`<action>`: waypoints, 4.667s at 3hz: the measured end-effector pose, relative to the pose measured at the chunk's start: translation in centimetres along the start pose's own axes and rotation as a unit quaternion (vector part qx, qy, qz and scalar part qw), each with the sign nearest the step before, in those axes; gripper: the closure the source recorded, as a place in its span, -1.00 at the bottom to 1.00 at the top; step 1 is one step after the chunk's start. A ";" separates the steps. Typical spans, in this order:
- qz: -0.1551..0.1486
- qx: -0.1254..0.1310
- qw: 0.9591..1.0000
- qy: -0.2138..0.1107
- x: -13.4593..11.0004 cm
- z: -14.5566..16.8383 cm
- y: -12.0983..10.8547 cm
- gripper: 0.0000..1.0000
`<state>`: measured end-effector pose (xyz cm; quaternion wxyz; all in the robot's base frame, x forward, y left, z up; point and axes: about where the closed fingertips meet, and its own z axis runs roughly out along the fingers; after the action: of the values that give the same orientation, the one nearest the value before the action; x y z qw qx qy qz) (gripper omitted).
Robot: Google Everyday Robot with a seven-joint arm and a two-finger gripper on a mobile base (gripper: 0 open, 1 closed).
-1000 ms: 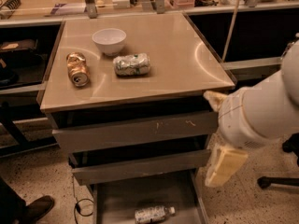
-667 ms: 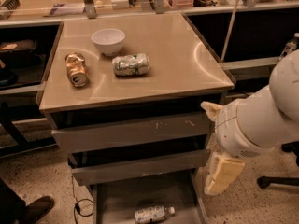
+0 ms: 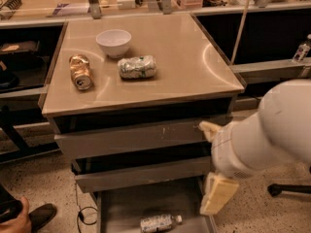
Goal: Pick blue plastic bottle from bottom drawer and place on counter
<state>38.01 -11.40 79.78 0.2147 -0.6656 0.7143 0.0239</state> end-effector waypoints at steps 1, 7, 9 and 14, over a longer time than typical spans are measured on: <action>0.009 -0.044 0.999 -0.020 0.5 8.9 3.8 -1.00; 0.041 -0.157 0.987 0.006 12.6 35.9 7.2 -1.00; 0.043 -0.161 0.986 -0.012 13.0 38.7 7.4 -1.00; 0.046 -0.177 0.980 -0.081 12.6 54.0 9.5 -1.00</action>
Offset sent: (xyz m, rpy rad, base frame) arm -0.0279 0.0574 -0.2409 0.0901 0.2148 0.0889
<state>43.43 -4.84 24.12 0.1493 -0.6556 0.7088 0.2134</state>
